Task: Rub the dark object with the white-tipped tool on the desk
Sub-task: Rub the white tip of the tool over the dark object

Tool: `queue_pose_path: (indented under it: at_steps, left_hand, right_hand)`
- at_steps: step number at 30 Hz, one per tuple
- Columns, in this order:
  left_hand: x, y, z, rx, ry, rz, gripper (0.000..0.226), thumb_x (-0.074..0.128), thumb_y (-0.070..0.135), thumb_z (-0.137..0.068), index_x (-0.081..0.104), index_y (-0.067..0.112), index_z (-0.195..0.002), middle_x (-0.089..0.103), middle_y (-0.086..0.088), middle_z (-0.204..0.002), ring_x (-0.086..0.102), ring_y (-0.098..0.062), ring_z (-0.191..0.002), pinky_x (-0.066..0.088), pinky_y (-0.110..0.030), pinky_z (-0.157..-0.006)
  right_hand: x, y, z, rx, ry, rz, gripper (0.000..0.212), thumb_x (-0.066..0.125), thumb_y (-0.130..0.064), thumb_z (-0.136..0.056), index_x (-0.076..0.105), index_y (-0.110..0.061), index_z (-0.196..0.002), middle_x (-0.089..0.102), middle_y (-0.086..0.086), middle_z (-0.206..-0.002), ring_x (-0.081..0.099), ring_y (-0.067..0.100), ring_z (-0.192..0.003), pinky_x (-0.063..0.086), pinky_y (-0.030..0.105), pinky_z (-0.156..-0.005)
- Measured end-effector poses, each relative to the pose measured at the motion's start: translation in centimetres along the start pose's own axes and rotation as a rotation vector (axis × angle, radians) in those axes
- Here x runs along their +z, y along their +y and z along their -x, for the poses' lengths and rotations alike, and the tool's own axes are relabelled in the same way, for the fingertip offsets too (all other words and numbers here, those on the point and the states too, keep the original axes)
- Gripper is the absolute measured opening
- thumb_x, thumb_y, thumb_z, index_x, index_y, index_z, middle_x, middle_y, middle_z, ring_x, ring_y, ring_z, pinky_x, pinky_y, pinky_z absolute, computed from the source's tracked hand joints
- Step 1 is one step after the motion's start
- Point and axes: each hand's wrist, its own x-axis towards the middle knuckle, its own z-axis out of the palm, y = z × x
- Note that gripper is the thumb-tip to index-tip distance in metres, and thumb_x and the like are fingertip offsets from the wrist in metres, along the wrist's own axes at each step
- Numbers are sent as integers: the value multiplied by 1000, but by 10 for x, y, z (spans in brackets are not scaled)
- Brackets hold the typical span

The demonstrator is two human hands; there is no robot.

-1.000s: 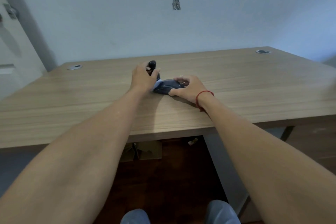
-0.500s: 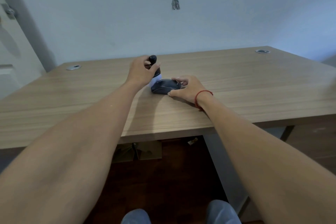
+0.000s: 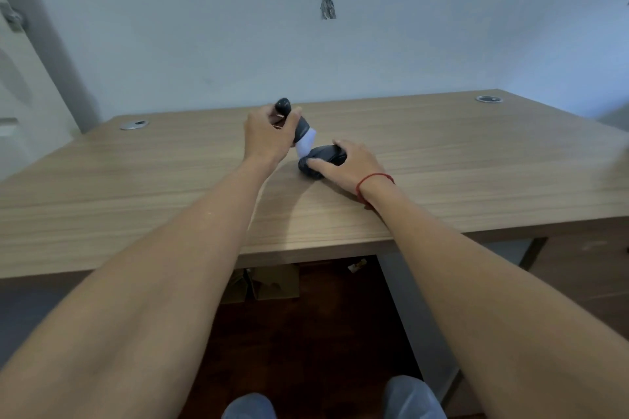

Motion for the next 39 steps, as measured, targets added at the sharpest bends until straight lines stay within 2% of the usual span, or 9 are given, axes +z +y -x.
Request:
queue_pose_path:
  at_steps: [3, 7, 11, 15, 21, 27, 32, 37, 39]
  left_hand:
    - [8, -7, 10, 70, -7, -173, 24, 65, 30, -84, 63, 7, -78, 65, -5, -76, 61, -19, -73, 50, -27, -71]
    - [1, -23, 10, 85, 20, -303, 30, 63, 30, -86, 53, 9, -67, 57, -2, -63, 52, -20, -64, 38, -25, -58]
    - [3, -8, 5, 143, 67, -125, 29, 61, 30, -87, 57, 7, -69, 60, -4, -66, 55, -17, -64, 44, -29, -59]
    - [2, -17, 1, 128, -44, -414, 30, 63, 30, -87, 53, 7, -69, 54, -5, -64, 49, -22, -66, 31, -24, -55]
    - [6, 1, -1, 132, 18, -149, 36, 63, 33, -86, 64, -1, -75, 61, -6, -68, 53, -16, -64, 39, -21, -58]
    - [7, -24, 12, 78, 59, -327, 30, 62, 31, -86, 59, 5, -72, 64, -12, -71, 59, -29, -72, 45, -33, -68]
    - [12, -7, 0, -4, 135, 42, 41, 64, 42, -77, 63, 1, -72, 63, -6, -65, 64, -25, -66, 60, -44, -70]
    - [11, -15, -2, 90, -52, -388, 33, 65, 32, -83, 58, 3, -69, 66, -18, -74, 61, -31, -72, 51, -38, -68]
    - [8, -16, -2, 99, -25, -354, 37, 64, 32, -84, 61, -2, -71, 66, -17, -72, 61, -29, -70, 50, -39, -68]
  right_hand:
    - [-1, 0, 1, -12, 32, 49, 84, 60, -86, -49, 63, -26, -108, 66, 1, -114, 61, 26, -110, 51, 46, -95]
    - [0, 0, -1, 4, 10, -18, 104, 70, -77, -53, 51, -21, -139, 57, 3, -136, 54, 26, -126, 46, 45, -105]
    - [0, 2, -5, 55, -27, -44, 91, 74, -69, -53, 50, -22, -128, 60, 1, -127, 57, 27, -119, 48, 46, -101]
    - [2, 2, -4, -6, -33, -1, 87, 70, -68, -59, 51, -22, -129, 58, 3, -130, 55, 27, -122, 46, 46, -104]
    - [2, 2, -3, -23, -34, 13, 97, 70, -78, -55, 51, -22, -132, 55, 1, -134, 53, 23, -123, 45, 45, -106]
    - [3, 4, -2, -13, -58, -99, 105, 72, -63, -54, 41, -22, -146, 52, -1, -144, 52, 23, -130, 46, 41, -105]
    - [4, 1, -4, -37, -63, -53, 97, 63, -69, -46, 53, -25, -132, 61, -2, -130, 59, 24, -117, 50, 46, -100]
    - [2, 0, 2, -66, -42, -53, 105, 67, -80, -41, 54, -24, -128, 60, -2, -126, 59, 21, -115, 50, 43, -101]
    - [2, 0, 4, -66, -36, -73, 109, 69, -81, -40, 53, -23, -131, 59, -2, -129, 58, 20, -118, 49, 43, -103]
